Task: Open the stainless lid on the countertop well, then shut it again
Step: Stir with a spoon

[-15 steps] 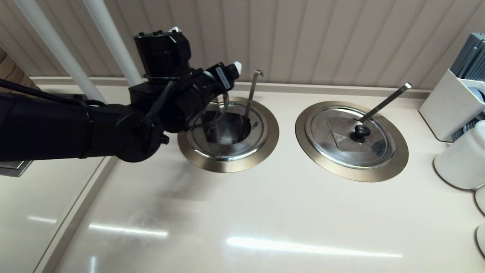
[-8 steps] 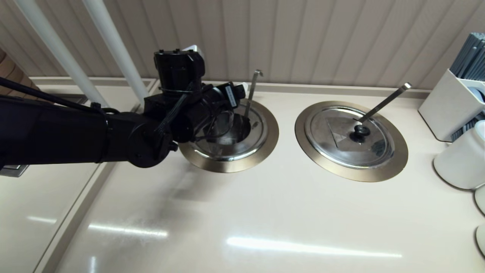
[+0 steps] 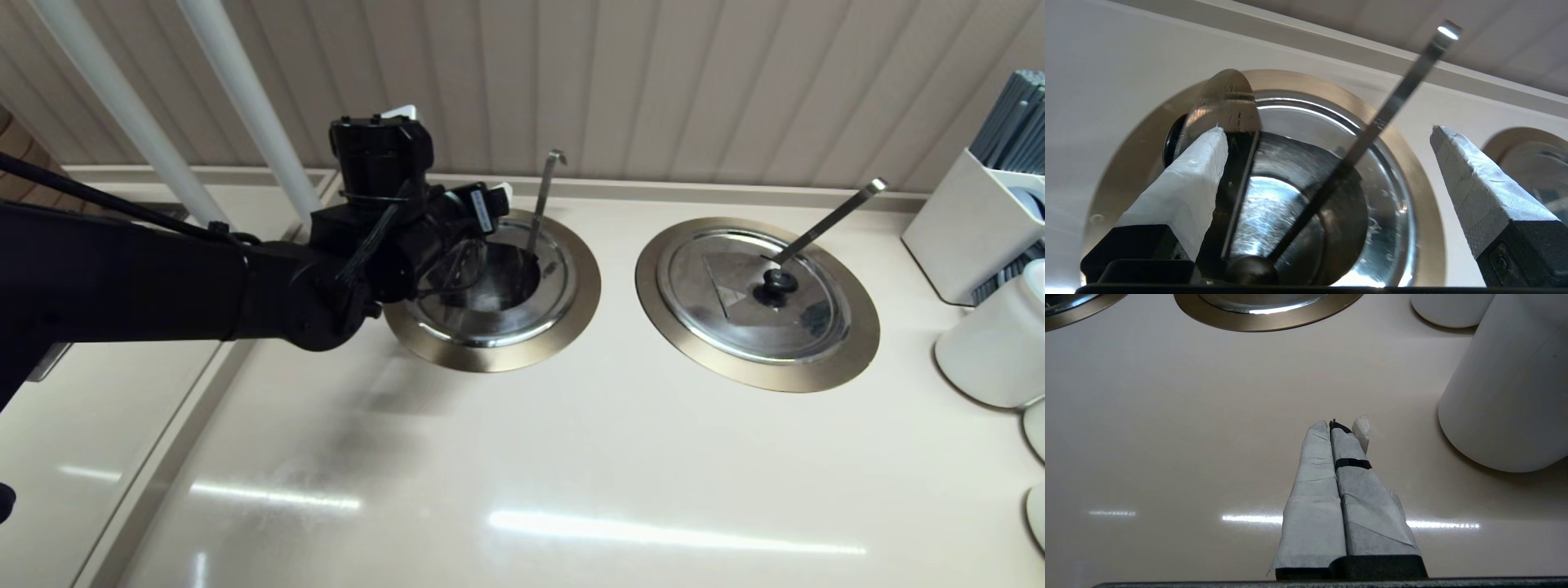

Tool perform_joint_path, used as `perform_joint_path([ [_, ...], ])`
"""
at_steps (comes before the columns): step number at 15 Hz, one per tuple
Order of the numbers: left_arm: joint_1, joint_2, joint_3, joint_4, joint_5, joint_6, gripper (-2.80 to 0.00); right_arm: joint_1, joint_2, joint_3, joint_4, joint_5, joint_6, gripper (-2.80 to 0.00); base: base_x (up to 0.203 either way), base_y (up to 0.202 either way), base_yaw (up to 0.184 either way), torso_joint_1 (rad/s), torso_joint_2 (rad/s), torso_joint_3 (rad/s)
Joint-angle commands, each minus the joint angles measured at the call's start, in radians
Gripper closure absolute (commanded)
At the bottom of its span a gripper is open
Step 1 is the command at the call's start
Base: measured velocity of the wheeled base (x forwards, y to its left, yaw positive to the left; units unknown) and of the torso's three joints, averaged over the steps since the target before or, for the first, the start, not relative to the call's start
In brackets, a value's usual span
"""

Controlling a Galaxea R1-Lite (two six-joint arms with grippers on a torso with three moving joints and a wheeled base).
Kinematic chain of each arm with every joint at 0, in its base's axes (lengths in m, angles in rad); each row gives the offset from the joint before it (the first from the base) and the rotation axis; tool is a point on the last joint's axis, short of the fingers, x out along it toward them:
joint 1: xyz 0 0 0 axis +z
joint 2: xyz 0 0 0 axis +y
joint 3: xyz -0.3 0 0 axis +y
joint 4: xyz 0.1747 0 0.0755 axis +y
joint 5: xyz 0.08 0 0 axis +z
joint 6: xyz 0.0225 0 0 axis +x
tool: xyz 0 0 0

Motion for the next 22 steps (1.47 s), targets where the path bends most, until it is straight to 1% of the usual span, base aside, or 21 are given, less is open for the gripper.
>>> perform_joint_path([
  [1, 0.004, 0.011, -0.011, -0.008, 0.023, 0.003, -2.8, 0.0, 0.0, 0.005, 0.0, 0.0, 0.0, 0.0, 0.0, 0.0, 0.0, 0.0, 0.0, 0.0],
  [6, 0.003, 0.005, -0.003, -0.003, 0.013, 0.007, -2.8, 0.0, 0.0, 0.005, 0.0, 0.0, 0.0, 0.0, 0.0, 0.0, 0.0, 0.0, 0.0, 0.0],
  [7, 0.002, 0.008, 0.002, 0.001, 0.004, 0.025, -2.8, 0.0, 0.0, 0.005, 0.0, 0.002, 0.0, 0.0, 0.0, 0.0, 0.0, 0.0, 0.0, 0.0],
  [9, 0.001, 0.017, 0.029, -0.007, -0.002, 0.13, -2.8, 0.0, 0.0, 0.005, 0.0, 0.001, 0.0, 0.0, 0.0, 0.0, 0.0, 0.0, 0.0, 0.0],
  [10, 0.0, 0.022, 0.054, -0.009, -0.006, 0.167, -2.8, 0.0, 0.0, 0.005, 0.0, 0.001, 0.0, 0.0, 0.0, 0.0, 0.0, 0.0, 0.0, 0.0],
  [12, -0.005, 0.048, 0.06, -0.02, -0.041, 0.177, -2.8, 0.0, 0.0, 0.005, 0.0, 0.0, 0.0, 0.0, 0.0, 0.0, 0.0, 0.0, 0.0, 0.0],
  [14, -0.009, 0.079, 0.071, -0.063, -0.047, 0.177, -2.8, 0.0, 0.0, 0.005, 0.0, 0.0, 0.0, 0.0, 0.0, 0.0, 0.0, 0.0, 0.0, 0.0],
  [17, -0.033, 0.164, 0.059, -0.23, -0.047, 0.177, -2.8, 0.0, 0.0, 0.005, 0.0, 0.001, 0.0, 0.0, 0.0, 0.0, 0.0, 0.0, 0.0, 0.0],
  [18, -0.04, 0.194, 0.043, -0.243, -0.047, 0.177, -2.8, 0.0, 0.0, 0.005, 0.0, 0.0, 0.0, 0.0, 0.0, 0.0, 0.0, 0.0, 0.0, 0.0],
  [20, -0.045, 0.236, -0.023, -0.241, -0.047, 0.18, -2.8, 0.0, 0.0, 0.005, 0.0, 0.0, 0.0, 0.0, 0.0, 0.0, 0.0, 0.0, 0.0, 0.0],
  [22, -0.049, 0.266, -0.077, -0.204, -0.053, 0.183, -2.8, 0.0, 0.0, 0.005, 0.0, 0.0, 0.0, 0.0, 0.0, 0.0, 0.0, 0.0, 0.0, 0.0],
])
